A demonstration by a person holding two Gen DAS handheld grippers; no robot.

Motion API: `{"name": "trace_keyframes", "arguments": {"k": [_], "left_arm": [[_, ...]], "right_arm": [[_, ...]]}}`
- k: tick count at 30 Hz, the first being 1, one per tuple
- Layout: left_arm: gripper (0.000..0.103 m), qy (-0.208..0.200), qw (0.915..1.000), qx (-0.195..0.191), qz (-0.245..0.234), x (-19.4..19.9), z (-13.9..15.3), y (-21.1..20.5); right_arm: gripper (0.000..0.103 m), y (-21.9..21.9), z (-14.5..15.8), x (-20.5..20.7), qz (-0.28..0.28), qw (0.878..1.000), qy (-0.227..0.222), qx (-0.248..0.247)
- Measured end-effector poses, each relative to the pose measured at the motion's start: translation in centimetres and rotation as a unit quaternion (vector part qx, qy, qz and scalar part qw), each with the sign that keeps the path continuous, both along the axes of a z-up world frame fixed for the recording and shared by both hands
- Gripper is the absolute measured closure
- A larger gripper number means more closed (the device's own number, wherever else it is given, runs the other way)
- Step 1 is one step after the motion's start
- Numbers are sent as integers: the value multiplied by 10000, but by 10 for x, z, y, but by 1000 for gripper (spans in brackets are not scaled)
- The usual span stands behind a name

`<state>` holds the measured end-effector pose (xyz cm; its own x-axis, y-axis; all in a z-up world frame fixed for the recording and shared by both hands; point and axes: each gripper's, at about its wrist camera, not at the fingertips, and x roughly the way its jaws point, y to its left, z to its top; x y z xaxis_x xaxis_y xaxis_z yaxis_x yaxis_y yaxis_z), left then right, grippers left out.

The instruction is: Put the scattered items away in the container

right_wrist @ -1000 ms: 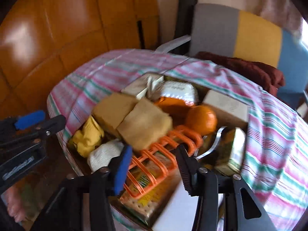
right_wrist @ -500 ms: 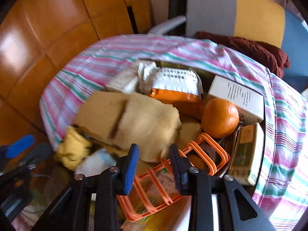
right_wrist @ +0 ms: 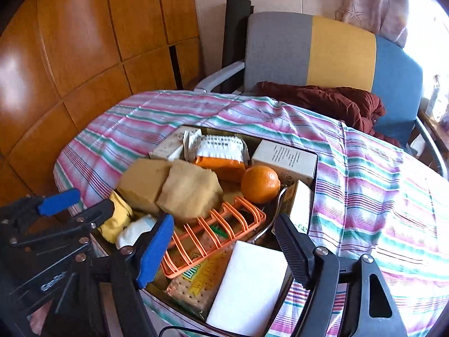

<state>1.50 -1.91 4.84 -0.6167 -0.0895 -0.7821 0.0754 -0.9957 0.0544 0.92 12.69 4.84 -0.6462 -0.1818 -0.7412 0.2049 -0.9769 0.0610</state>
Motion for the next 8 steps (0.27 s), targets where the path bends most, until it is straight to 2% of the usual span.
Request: {"name": "trace_keyframes", "arguments": {"k": [3,8], "left_arm": [[51,88,9999,63,74,1,1,-3],[51,243,9996,-55,139,4,3,-4]], "right_arm": [[28,-1,-3,-1,23,10000,-13,-39],[27,-2,-3,1,6,10000,34,-34]]}}
